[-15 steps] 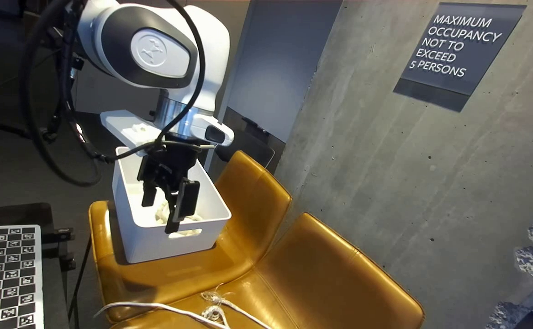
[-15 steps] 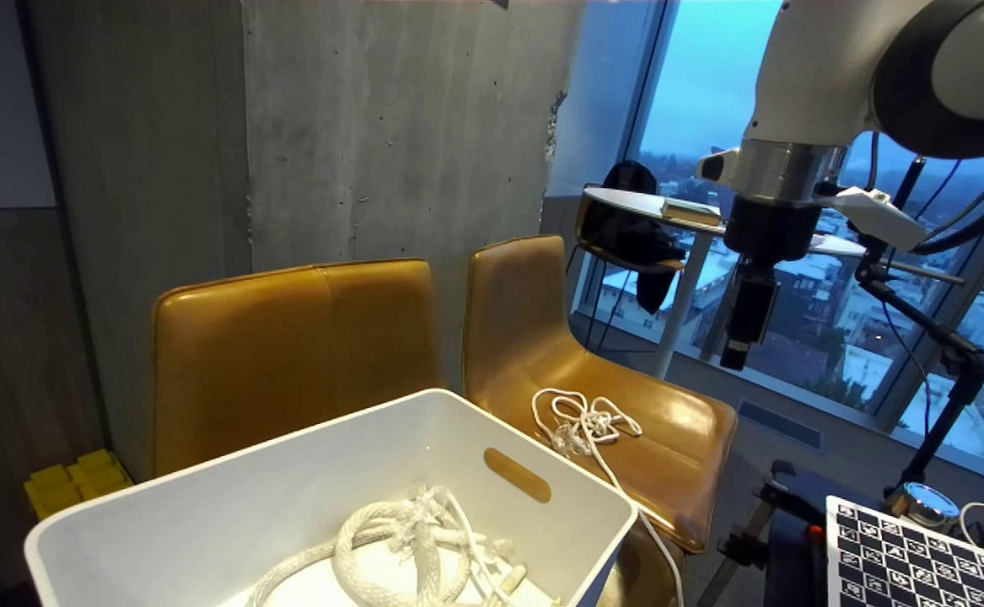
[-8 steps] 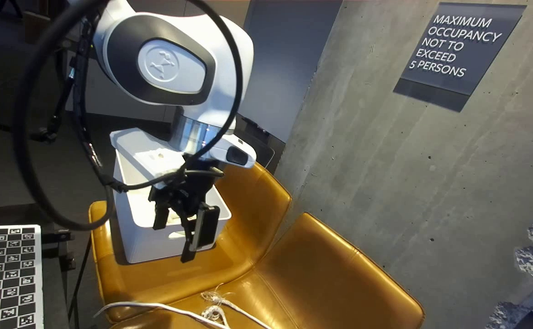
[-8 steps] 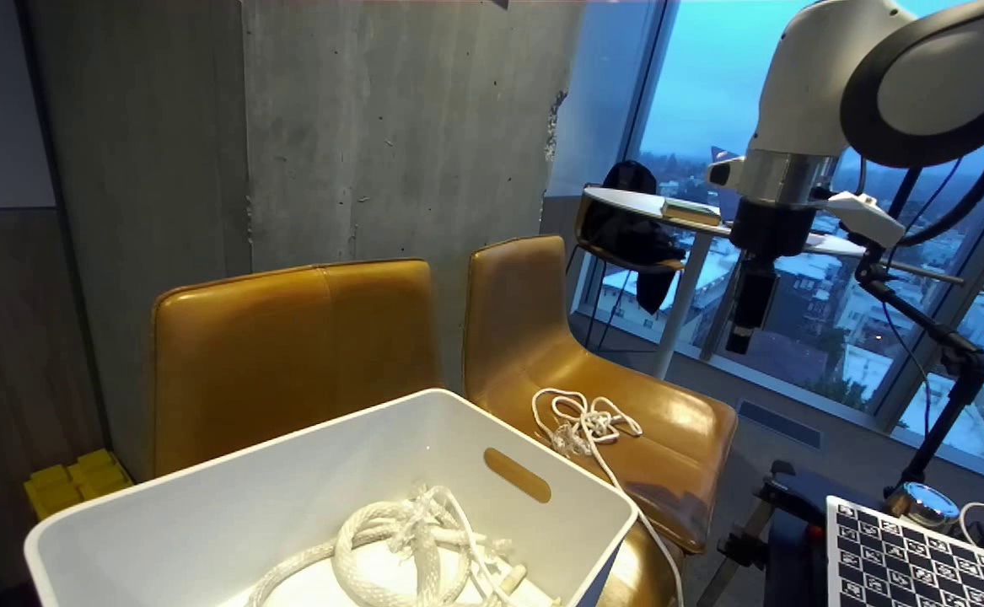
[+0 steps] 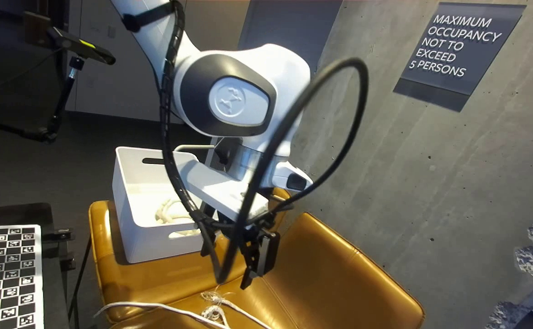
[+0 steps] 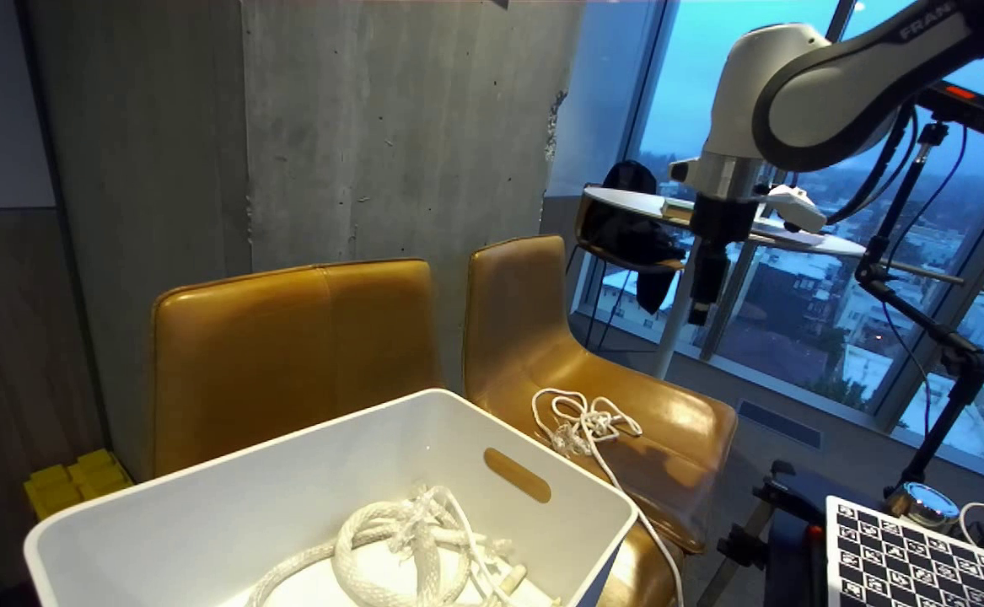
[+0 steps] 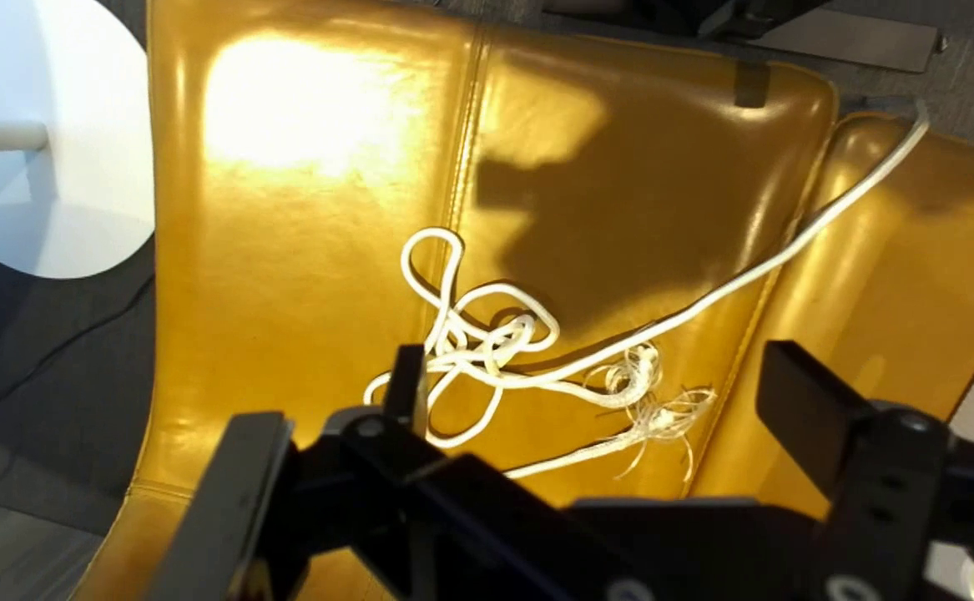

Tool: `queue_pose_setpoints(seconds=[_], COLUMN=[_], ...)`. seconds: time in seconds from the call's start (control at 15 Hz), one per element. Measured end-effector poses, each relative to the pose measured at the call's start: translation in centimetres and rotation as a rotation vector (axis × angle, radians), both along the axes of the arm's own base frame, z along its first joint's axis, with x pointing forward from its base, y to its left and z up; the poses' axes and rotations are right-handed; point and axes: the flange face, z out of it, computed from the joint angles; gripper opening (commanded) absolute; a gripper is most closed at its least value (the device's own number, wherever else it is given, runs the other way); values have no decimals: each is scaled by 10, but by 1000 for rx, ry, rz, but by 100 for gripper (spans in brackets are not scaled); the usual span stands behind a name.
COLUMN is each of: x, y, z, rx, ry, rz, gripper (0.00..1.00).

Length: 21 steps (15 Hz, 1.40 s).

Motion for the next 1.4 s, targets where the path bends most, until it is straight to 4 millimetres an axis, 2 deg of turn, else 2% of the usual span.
queue_pose_setpoints(seconds=[0.27, 0.6, 0.87, 1.4], x=[38, 81, 105, 140], y=[-27, -61, -86, -126], z=[-30, -89, -133, -199], rx=[-18, -36, -48, -82], ry=[8, 22, 32, 13], rz=[62, 104, 117, 122], gripper=[100, 100, 100, 92])
